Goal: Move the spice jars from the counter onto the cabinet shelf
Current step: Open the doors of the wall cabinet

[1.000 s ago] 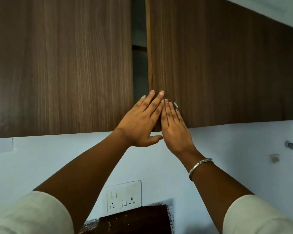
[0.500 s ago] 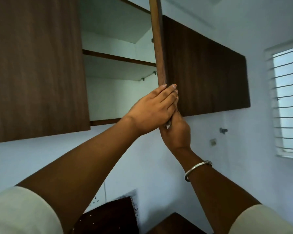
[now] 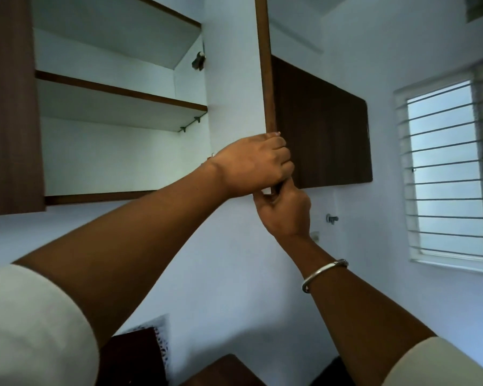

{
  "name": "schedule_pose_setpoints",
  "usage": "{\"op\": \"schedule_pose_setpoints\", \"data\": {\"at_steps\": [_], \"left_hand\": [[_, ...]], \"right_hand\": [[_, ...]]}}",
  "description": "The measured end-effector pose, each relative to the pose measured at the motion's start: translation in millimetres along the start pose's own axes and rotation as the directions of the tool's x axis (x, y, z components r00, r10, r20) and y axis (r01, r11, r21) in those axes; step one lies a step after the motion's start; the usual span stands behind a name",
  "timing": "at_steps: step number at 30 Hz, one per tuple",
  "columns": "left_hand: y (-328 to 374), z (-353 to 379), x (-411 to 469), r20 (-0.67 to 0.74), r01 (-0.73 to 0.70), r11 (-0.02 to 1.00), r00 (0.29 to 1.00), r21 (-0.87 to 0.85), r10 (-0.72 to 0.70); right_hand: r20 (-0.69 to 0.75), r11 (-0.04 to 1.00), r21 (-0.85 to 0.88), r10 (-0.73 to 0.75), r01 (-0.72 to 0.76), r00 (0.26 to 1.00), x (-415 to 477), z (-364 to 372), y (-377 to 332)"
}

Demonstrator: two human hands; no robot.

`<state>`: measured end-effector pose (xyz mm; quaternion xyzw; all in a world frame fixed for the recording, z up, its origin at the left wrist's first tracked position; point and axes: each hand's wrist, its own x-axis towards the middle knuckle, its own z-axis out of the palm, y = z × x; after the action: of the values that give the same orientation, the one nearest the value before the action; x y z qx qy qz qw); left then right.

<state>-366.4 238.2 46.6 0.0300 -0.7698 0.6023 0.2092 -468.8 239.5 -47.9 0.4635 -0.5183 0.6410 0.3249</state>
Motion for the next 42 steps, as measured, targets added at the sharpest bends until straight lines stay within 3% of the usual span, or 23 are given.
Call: {"op": "schedule_pose_setpoints", "data": {"at_steps": [4,10,14,17,23,28,31,36,42], "left_hand": [[18,12,41,-0.06,-0.003,1.0,0.998,-0.024,0.002],[32,24,94,0.087,0.008,0.999,0.996,-0.047,-0.004],[42,36,108,0.024,0.003,0.996,1.0,-0.085,-0.001],[51,43,114,0.095,0.015,0.995,0.995,-0.104,-0.005],[60,61,106,0.141,0.174,0.965,0.979,-0.195,-0.148],[51,74,74,0.296,0.178,0.977,0.945,-0.117,-0.137],[43,79,47,0.315,0.187,0.975,0.938,-0.116,-0.143],[15,85,-20,0.332,0.286,0.954,0.911,-0.086,-0.244],[-33,88,-138,0.429,0.421,0.907,0.816,0.021,-0.389]], "right_hand": [[0.041,0.998,-0.015,0.065,-0.064,0.997,17,-19,37],[0.063,0.976,0.04,0.211,-0.213,0.976,31,-29,79],[0.05,0.953,0.057,0.293,-0.296,0.955,36,-33,97],[0.015,0.954,-0.014,0.299,-0.299,0.954,34,-37,104],[-0.032,0.898,-0.421,0.126,-0.128,0.991,41,-35,109],[0.167,0.699,-0.711,0.066,0.074,0.984,49,-32,90],[0.215,0.668,-0.734,0.061,0.12,0.975,49,-21,70],[0.453,0.557,-0.724,-0.06,0.406,0.89,35,19,30],[0.64,0.66,-0.529,-0.103,0.533,0.762,0,100,-44]]}}
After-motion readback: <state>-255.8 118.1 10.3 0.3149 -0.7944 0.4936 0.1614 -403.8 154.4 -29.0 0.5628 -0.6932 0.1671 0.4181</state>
